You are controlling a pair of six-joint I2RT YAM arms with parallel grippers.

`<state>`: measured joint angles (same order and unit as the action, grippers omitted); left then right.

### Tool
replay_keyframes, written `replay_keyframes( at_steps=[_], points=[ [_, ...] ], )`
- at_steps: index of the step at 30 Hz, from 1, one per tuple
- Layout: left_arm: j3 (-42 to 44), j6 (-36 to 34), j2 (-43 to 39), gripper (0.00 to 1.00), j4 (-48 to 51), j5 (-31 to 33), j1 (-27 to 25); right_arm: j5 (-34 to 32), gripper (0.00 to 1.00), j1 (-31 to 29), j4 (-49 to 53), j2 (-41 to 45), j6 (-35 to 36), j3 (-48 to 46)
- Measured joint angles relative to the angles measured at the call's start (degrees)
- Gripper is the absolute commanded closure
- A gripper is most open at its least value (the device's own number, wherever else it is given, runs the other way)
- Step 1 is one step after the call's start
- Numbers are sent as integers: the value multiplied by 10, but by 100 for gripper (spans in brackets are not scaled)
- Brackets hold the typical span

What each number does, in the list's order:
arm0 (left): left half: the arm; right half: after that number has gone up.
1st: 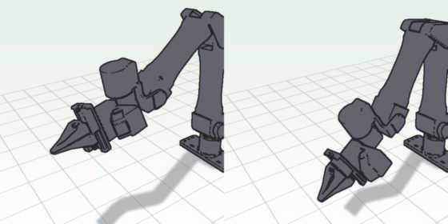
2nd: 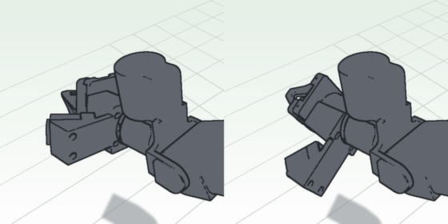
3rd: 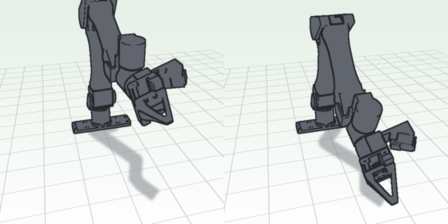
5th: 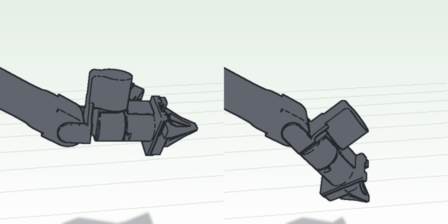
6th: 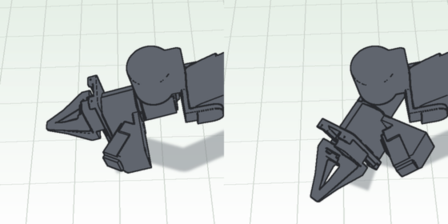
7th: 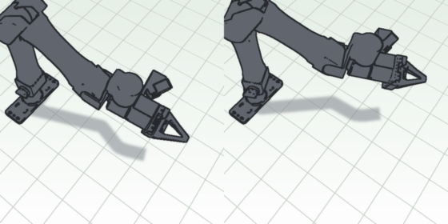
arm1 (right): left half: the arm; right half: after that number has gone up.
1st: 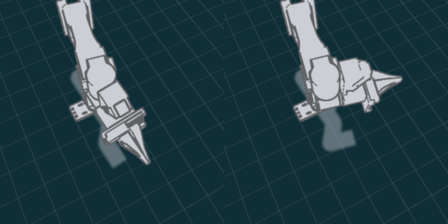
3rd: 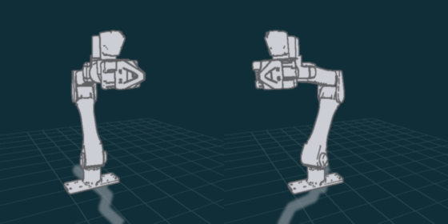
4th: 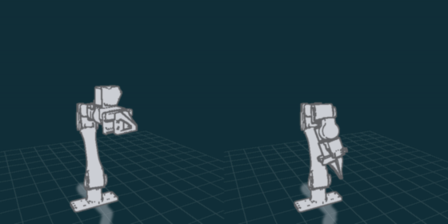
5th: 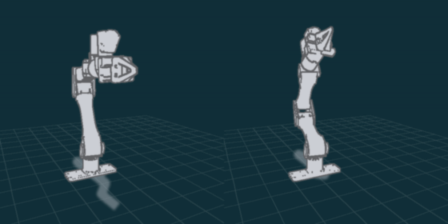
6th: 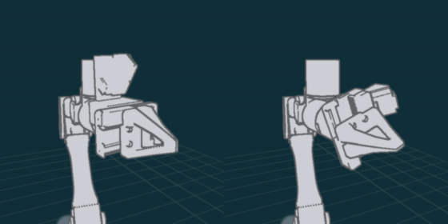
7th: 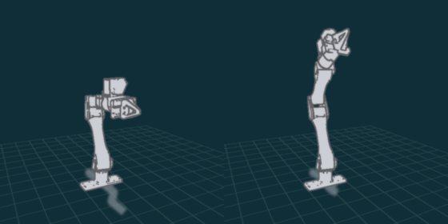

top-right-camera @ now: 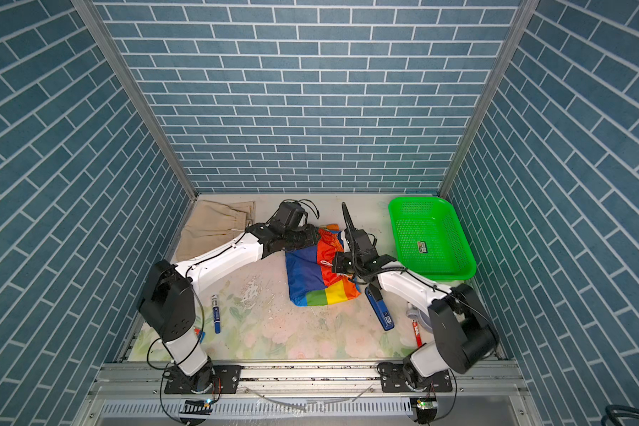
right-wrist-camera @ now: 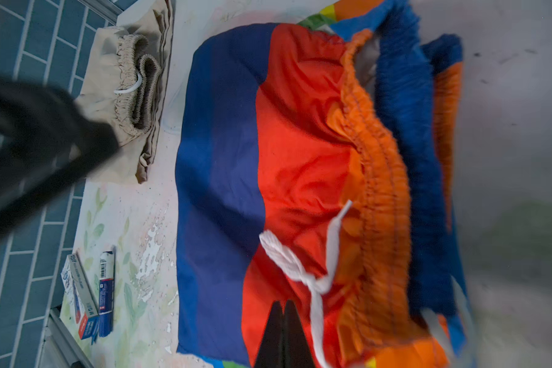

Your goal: Fold and stack the shorts

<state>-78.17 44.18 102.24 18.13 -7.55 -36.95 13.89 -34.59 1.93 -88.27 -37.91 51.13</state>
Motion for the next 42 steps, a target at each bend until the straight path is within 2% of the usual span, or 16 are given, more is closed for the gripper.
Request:
replay_keyframes(
  at_steps=[4, 6, 8, 11, 20, 24, 29, 31, 35, 38, 42],
  points=[
    [52, 8, 36, 44, -27, -17, 22, 26, 100, 21, -58, -61, -41, -5],
    [63, 12, 56, 45, -42, -26, 31, 37, 100, 40, -102, -76, -70, -34],
    [66, 14, 78, 51, -58, -35, 40, 47, 100, 55, -137, -90, -95, -65],
    [66, 18, 111, 52, -86, -56, 52, 59, 100, 65, -181, -113, -123, -93],
    [86, 19, 107, 51, -124, -81, 64, 65, 100, 64, -213, -119, -131, -101],
    [106, 19, 73, 41, -118, -87, 71, 26, 100, 39, -121, -74, -79, -71],
    [124, 15, -36, 30, -94, -82, 85, -88, 69, -68, -6, 5, 42, 24],
    [136, 14, -89, 25, -87, -75, 97, -121, 65, -107, 10, 17, 83, 54],
    [185, 9, -206, 10, -65, -49, 139, -170, 58, -171, 28, -1, 152, 78],
    [229, 5, -269, 5, -41, -36, 179, -198, 54, -209, 43, -46, 195, 88],
    [286, -1, -316, 3, -9, -28, 222, -218, 50, -250, 65, -117, 235, 116]
  ],
)
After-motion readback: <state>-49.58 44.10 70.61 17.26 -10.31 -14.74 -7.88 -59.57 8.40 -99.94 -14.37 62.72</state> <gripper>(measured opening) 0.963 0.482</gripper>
